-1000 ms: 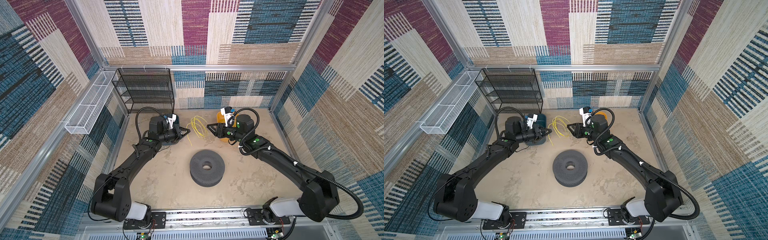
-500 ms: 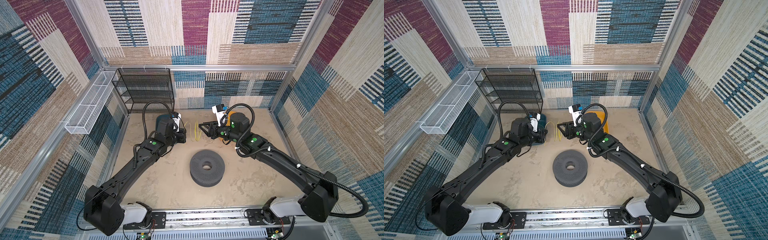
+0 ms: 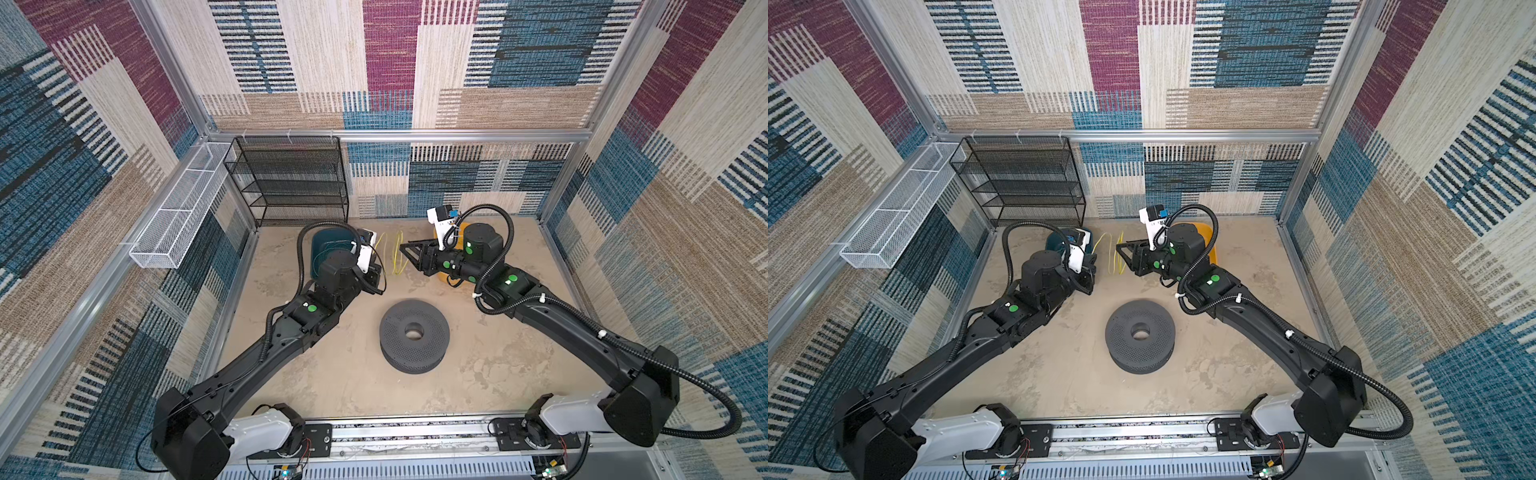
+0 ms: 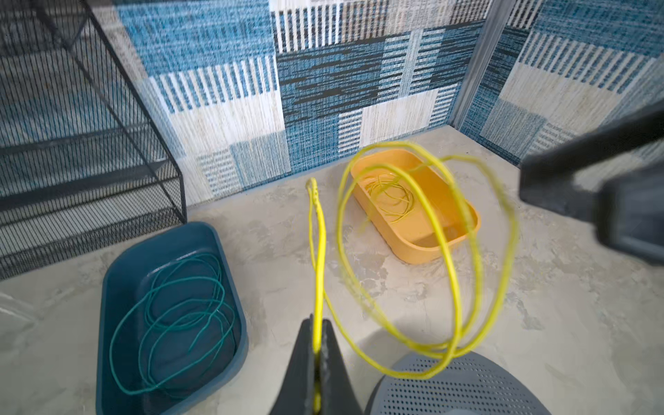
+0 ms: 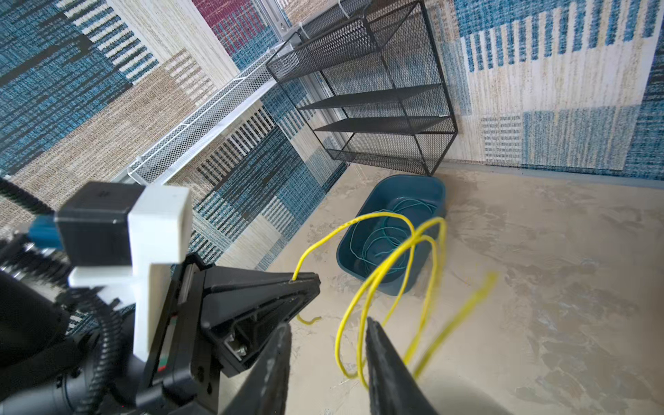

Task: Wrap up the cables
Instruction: 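Lower the left gripper to the grey spool while the right raises the cable loops high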

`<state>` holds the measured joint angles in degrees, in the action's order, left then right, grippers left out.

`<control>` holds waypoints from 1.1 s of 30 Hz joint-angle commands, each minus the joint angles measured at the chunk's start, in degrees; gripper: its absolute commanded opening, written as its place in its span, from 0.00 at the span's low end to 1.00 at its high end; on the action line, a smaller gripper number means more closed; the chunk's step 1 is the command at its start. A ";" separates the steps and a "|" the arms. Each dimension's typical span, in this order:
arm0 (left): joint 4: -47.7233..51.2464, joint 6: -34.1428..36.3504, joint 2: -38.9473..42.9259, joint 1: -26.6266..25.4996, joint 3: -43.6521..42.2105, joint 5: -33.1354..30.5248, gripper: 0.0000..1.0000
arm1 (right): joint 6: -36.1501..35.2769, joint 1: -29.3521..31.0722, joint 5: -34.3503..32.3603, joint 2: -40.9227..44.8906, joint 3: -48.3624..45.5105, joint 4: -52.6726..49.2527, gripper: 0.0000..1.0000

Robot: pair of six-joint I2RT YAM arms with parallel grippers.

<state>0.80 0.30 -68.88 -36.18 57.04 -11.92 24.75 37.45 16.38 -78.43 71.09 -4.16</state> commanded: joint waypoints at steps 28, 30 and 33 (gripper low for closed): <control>-11.77 11.15 3.84 -2.83 -6.77 -7.76 0.00 | 7.91 0.43 4.99 -2.40 -4.92 6.23 0.32; -12.13 11.15 4.13 -2.80 -7.02 -7.85 0.00 | 8.13 0.42 4.62 -1.70 -5.61 6.01 0.33; -12.24 11.29 4.29 -2.83 -7.03 -7.94 0.00 | 8.40 0.43 4.23 -1.00 -6.39 5.69 0.35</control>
<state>-9.17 10.63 -65.06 -39.00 50.06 -19.11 32.14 37.87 21.82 -80.12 65.08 0.93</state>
